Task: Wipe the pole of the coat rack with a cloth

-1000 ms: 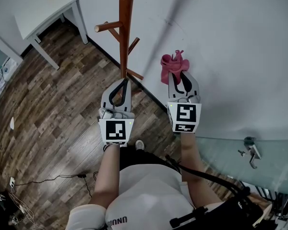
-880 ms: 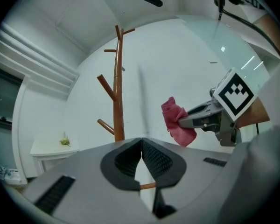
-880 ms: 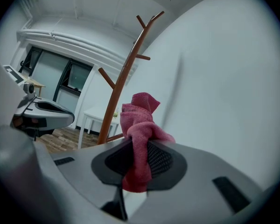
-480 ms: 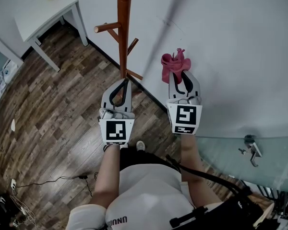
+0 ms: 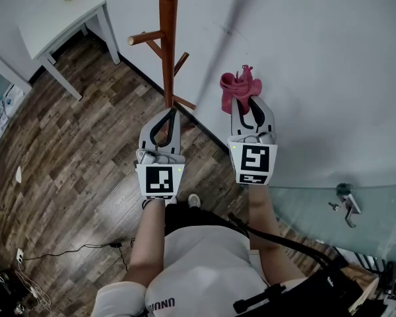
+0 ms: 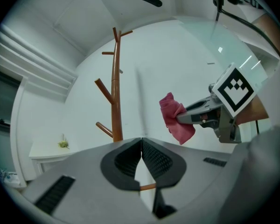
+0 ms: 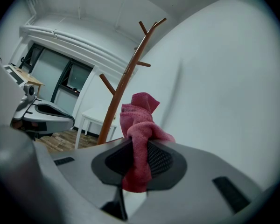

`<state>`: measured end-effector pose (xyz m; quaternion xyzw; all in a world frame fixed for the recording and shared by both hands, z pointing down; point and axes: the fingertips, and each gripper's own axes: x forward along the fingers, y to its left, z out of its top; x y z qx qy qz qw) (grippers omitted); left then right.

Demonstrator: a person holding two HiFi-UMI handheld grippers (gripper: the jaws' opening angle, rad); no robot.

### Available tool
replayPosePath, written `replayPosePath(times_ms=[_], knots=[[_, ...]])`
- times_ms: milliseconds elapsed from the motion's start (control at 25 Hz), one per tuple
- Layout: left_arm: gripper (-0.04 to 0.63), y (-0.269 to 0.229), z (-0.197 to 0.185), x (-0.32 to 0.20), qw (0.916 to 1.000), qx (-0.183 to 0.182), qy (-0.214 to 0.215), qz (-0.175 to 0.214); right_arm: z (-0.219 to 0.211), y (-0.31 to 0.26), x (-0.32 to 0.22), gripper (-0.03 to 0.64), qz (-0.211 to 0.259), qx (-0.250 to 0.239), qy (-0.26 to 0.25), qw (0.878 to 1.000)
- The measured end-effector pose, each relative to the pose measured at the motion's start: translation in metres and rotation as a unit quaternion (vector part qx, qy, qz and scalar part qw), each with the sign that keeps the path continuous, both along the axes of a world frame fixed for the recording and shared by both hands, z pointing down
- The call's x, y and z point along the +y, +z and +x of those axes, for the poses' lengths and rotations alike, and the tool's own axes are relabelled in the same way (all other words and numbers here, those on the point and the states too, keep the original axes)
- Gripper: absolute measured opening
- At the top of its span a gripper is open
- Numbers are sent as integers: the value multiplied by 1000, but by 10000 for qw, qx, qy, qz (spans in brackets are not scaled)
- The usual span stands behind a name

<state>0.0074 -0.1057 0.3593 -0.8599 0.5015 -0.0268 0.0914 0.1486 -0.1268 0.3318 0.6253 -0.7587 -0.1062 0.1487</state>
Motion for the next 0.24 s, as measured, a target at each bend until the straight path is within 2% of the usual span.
replayPosePath(times_ms=[240], knots=[[15, -4, -1, 1, 10000, 7, 15, 97, -2, -4, 2, 83, 39, 14, -15, 10000]])
